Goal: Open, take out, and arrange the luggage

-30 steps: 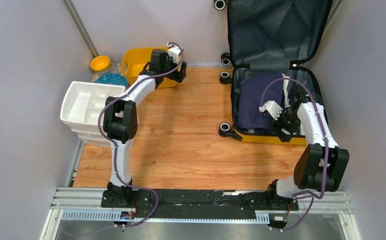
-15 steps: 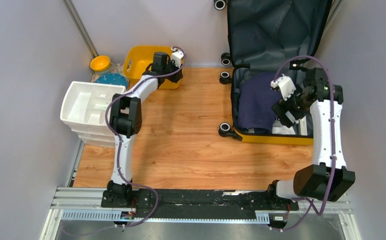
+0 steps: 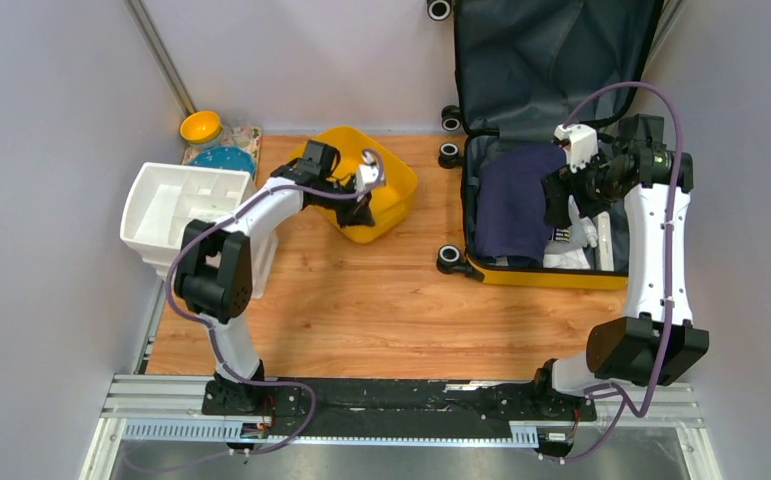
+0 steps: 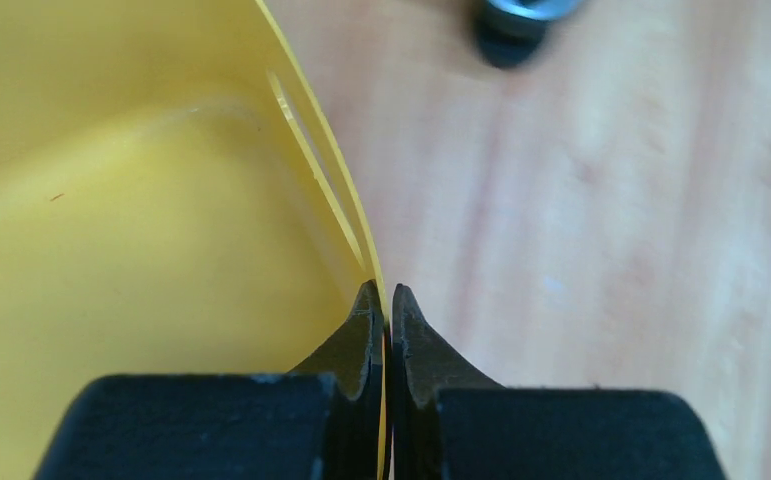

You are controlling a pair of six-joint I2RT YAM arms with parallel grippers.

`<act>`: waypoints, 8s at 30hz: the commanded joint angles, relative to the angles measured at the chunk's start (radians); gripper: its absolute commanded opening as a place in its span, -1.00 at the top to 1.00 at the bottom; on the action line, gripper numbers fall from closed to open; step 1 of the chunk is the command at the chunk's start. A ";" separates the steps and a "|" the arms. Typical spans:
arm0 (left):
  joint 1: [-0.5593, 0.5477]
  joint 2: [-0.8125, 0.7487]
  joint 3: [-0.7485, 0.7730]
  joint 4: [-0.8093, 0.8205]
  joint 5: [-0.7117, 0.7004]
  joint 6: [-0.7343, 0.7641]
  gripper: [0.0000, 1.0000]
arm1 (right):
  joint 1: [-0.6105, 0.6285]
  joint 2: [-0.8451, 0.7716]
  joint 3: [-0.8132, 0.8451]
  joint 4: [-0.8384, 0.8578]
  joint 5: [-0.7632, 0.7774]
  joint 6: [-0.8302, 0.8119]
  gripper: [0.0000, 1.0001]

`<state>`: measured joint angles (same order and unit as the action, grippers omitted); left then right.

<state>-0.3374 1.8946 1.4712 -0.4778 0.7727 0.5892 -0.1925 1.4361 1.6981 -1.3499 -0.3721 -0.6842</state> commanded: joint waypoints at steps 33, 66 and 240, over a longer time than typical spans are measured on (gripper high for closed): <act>-0.106 -0.341 -0.345 -0.496 0.123 1.047 0.86 | -0.028 0.058 -0.207 0.133 -0.048 0.541 -0.73; -0.101 -0.451 -0.238 0.021 0.221 0.137 -0.34 | -0.035 0.560 0.236 0.428 0.073 0.785 -0.85; -0.270 -0.405 -0.411 0.208 0.027 0.502 1.00 | 0.522 0.644 -0.003 1.267 -0.164 -0.425 0.22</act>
<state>-0.5522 1.4593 1.0534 -0.2134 0.6609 1.1126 0.3313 2.1422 1.6886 -0.0521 -0.6590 -0.9596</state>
